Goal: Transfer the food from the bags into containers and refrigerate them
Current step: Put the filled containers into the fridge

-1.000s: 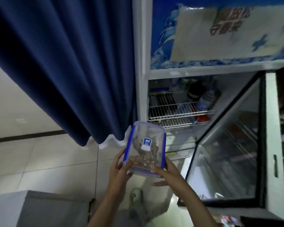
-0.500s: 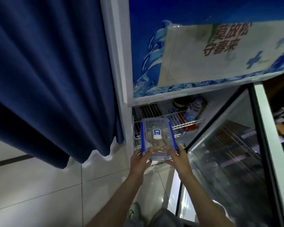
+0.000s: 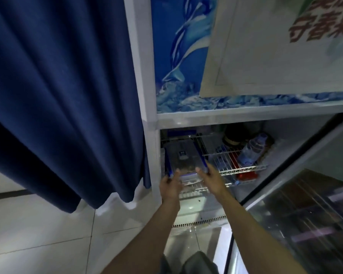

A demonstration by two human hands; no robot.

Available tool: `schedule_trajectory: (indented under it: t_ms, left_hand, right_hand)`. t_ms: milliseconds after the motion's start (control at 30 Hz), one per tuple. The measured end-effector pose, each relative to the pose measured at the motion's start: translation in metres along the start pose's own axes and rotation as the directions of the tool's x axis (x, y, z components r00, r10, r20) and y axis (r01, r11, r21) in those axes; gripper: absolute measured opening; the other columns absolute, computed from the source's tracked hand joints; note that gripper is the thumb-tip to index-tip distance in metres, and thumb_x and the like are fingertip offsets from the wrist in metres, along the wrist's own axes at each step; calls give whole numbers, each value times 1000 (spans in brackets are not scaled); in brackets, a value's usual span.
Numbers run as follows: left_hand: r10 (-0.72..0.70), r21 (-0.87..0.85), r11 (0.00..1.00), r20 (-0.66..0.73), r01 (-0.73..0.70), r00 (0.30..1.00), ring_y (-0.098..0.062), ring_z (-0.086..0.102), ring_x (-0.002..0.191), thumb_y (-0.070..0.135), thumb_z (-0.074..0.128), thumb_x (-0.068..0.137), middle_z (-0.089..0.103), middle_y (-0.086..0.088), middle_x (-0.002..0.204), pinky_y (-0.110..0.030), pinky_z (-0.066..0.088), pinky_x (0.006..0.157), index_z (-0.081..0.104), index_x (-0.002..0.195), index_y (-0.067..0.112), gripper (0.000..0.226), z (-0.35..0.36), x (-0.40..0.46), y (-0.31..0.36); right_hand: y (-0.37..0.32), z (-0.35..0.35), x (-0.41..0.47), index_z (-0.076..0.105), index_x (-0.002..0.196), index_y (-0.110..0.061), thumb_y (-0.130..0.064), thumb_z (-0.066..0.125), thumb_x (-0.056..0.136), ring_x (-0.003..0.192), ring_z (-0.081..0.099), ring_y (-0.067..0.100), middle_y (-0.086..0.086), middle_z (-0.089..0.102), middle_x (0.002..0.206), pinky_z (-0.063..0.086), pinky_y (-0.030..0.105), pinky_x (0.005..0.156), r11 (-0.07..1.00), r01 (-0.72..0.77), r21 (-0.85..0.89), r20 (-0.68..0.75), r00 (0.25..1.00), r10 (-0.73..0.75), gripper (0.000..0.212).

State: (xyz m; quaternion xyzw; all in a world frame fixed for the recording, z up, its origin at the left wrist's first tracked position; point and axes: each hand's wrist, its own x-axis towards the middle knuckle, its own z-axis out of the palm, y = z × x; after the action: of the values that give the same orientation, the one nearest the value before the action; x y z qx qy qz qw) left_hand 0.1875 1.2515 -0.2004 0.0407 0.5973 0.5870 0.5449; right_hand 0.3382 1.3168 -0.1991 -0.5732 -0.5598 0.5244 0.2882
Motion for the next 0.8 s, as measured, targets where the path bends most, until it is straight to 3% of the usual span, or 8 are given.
schedule_trajectory:
  t_ms: [67,167,233,333,433,533,667,800]
  left_hand:
    - [46,1,999,-28,-46,999,-25,64,82,24,74,97,69,-14,93,-37,56,78,63,92,18,13,6,14,-1]
    - [77,12,997,-68,-76,995,-23,64,75,15,69,98,71,-11,89,-35,53,77,71,110,0,19,11,39,-7]
    - [104,53,994,-109,-99,989,-24,62,76,14,67,98,71,-10,90,-35,50,77,71,116,0,23,10,48,-12]
    - [159,99,984,-127,-147,979,-26,66,82,17,65,101,75,-8,93,-38,55,83,73,105,12,11,7,50,-19]
    - [150,111,984,-57,-143,987,-26,63,83,13,57,103,73,-11,91,-39,50,81,70,94,20,17,0,49,-22]
    - [180,327,927,39,-182,983,-31,64,90,16,54,100,72,-8,102,-38,48,81,68,101,25,16,-12,25,-17]
    - [174,676,671,253,-303,952,-20,64,112,20,56,103,67,5,119,-27,47,89,62,129,23,27,-41,-40,16]
    - [212,909,104,377,-405,902,-25,61,118,24,55,98,64,-4,126,-39,52,98,54,142,22,44,-87,-88,46]
  right_hand:
    - [2,4,17,54,144,-30,-73,67,80,108,67,25,0,70,115,55,40,91,1000,13,4,-19,1000,-13,78]
    - [-1,13,39,52,146,-22,-49,71,91,92,71,23,3,74,104,55,32,72,999,33,-2,-40,999,-33,64]
    - [5,22,49,45,152,-19,-37,71,94,95,71,27,11,75,106,57,36,76,999,28,-20,-66,997,-29,66]
    - [15,31,51,41,156,-22,-39,67,97,105,68,33,15,74,114,54,39,87,998,34,-58,-117,992,-40,67]
    - [5,33,38,51,147,-23,-35,65,99,101,66,29,10,72,107,49,34,84,992,33,-120,-135,990,-49,51]
    - [-8,35,21,56,138,-24,-32,65,99,99,67,28,9,71,109,49,33,83,974,25,-227,-103,993,-50,41]
    - [-28,29,-17,56,141,-18,-25,66,97,112,63,32,14,58,135,53,41,95,864,55,-501,-75,992,-106,45]
    - [-65,27,-77,62,132,-18,-17,64,96,109,60,32,11,63,128,55,41,87,776,157,-610,-7,979,-203,36]
